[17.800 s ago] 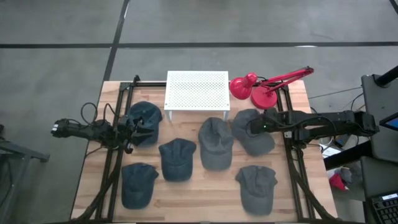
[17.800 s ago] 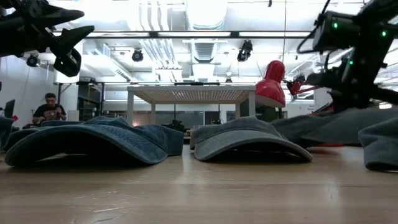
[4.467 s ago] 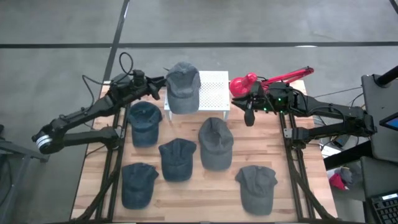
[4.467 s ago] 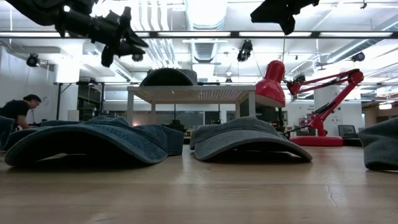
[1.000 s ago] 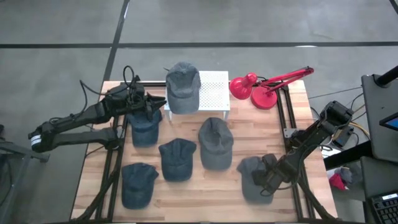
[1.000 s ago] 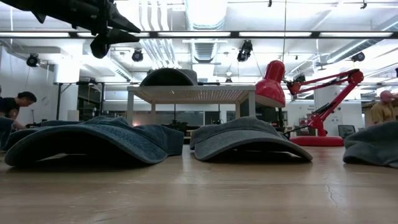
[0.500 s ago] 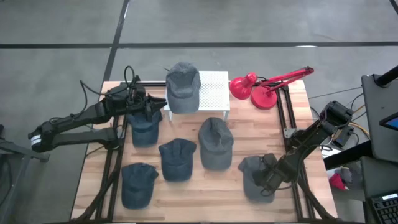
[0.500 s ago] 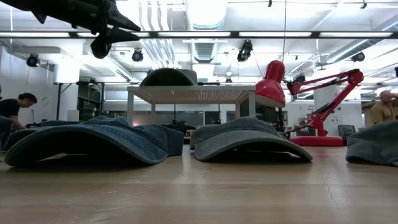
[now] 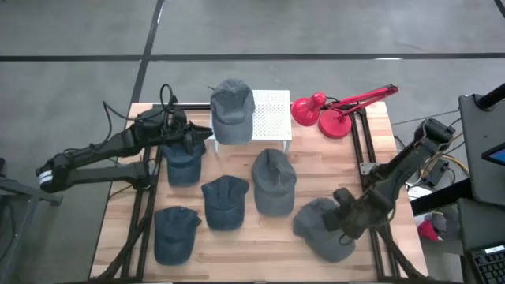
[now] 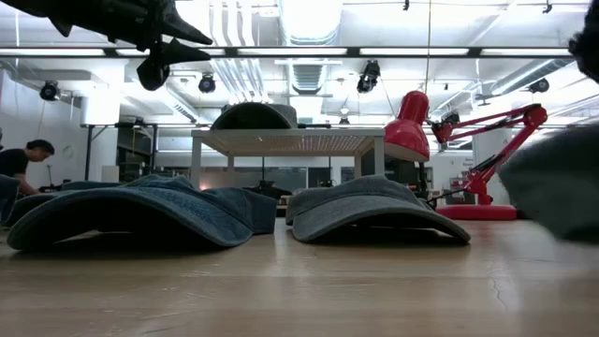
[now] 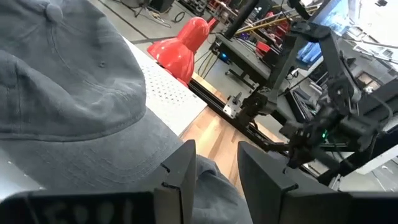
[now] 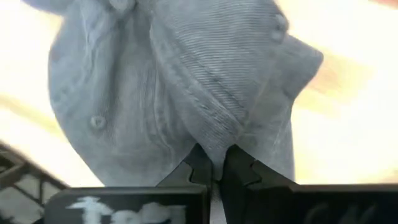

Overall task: Pick & Place hat
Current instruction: Stack the bottom gray cap on the gray cap on the shelf

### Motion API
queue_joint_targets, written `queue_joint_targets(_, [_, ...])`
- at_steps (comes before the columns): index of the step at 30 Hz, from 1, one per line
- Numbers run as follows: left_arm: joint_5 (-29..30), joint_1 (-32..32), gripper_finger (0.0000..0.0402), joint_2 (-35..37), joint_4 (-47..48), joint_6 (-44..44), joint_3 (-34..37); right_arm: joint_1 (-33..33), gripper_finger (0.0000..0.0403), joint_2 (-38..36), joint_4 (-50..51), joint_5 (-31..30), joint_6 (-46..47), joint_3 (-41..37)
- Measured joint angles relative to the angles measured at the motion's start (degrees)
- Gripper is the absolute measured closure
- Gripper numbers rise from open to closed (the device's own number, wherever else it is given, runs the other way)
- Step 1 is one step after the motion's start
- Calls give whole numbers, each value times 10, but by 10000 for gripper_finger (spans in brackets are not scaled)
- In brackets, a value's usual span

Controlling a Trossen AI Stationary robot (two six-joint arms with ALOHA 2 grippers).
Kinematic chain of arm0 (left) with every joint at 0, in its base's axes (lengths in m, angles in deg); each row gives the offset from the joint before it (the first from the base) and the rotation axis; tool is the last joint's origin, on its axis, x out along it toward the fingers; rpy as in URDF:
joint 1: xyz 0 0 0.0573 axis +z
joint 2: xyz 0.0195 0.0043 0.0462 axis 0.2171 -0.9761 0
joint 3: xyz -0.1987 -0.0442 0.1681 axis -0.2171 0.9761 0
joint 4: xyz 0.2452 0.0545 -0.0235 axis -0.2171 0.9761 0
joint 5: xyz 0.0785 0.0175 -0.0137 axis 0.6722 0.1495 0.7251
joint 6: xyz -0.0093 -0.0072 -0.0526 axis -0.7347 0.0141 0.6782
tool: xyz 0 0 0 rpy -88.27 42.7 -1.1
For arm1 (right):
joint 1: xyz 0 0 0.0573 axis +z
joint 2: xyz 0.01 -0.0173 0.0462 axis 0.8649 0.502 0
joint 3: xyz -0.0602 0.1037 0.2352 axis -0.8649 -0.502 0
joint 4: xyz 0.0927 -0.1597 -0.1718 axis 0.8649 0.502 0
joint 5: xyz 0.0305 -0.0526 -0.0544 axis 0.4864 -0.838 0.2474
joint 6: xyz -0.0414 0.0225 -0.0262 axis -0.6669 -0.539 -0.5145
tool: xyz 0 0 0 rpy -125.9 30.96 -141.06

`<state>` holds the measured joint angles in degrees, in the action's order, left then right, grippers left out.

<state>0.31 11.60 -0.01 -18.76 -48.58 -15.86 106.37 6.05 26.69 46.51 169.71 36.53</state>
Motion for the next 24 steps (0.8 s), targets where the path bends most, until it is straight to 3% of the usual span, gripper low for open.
queue_joint_targets(12, [-6,-13,289,-40,-1,26,0,0,394,-136,19,-119,-86,8])
queue_joint_targets(24, [-8,-35,289,-84,-101,7,0,-17,394,-146,19,-433,-181,66])
